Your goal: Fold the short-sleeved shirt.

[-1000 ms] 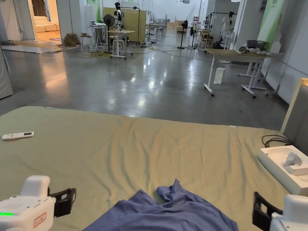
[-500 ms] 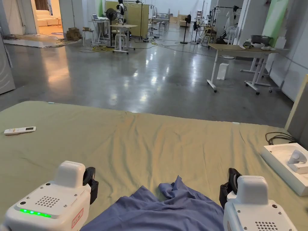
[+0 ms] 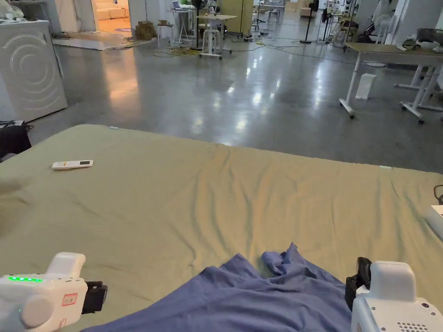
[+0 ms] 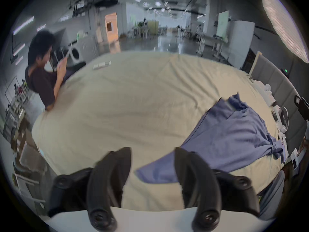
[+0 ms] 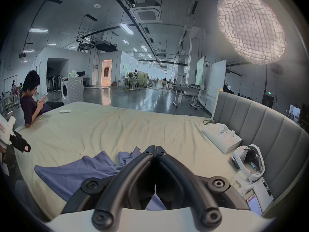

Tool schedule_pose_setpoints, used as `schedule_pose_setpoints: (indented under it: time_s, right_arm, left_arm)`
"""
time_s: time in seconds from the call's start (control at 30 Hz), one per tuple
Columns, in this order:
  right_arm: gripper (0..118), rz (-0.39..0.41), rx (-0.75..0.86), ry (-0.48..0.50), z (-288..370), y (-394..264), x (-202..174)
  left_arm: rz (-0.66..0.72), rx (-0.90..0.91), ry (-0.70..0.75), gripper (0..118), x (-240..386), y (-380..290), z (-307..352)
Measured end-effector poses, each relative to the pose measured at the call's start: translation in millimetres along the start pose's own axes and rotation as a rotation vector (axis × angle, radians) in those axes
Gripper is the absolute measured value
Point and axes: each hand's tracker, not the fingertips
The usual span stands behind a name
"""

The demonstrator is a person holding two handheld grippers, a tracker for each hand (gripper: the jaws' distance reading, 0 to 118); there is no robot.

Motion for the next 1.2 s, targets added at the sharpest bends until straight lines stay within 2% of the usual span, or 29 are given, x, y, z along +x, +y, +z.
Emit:
schedule_pose_setpoints:
  time_s: [0.03,0.33,0.47,0.57,0.63,0.7,0.83,1.13,1.17,1.2]
  right_arm:
    - [0,0.001,-0.007,0.0,-1.3,-2.2,-0.1]
    - [0,0.01,-0.071,-0.007,-10.5,-15.4,4.2]
    - [0,0.015,-0.087,-0.014,-14.6,-18.2,8.3]
    - [0,0.013,-0.104,-0.017,-20.0,-19.2,10.4]
    - [0,0.009,-0.112,-0.015,-24.0,-20.2,11.2]
    - [0,0.007,-0.124,-0.011,-28.5,-20.5,11.2]
    - [0,0.012,-0.141,0.005,-40.8,-20.1,13.2]
    - [0,0.103,-0.273,0.019,-127.5,-9.4,43.2]
    - [1,0.12,-0.311,0.035,-143.3,-8.5,45.3]
    - [8,0.13,-0.34,0.052,-156.7,-8.2,46.7]
  left_arm:
    - [0.02,-0.019,0.008,63,1.9,-4.3,1.6]
    - [0.133,-0.255,0.066,64,-2.9,-41.1,-51.2]
    - [0.161,-0.24,0.078,64,-0.2,-49.2,-63.5]
    - [0.105,-0.241,0.104,47,1.3,-39.7,-69.0]
    - [0.057,-0.25,0.098,22,9.3,-37.1,-71.6]
    - [0.045,-0.246,0.096,6,15.2,-37.0,-77.0]
    - [-0.007,-0.251,0.112,4,17.4,-37.5,-85.7]
    - [0.054,-0.176,0.06,4,11.5,-28.0,-45.8]
    - [0.054,-0.172,0.057,4,11.8,-25.8,-44.6]
    - [0.052,-0.165,0.057,4,12.5,-24.6,-44.0]
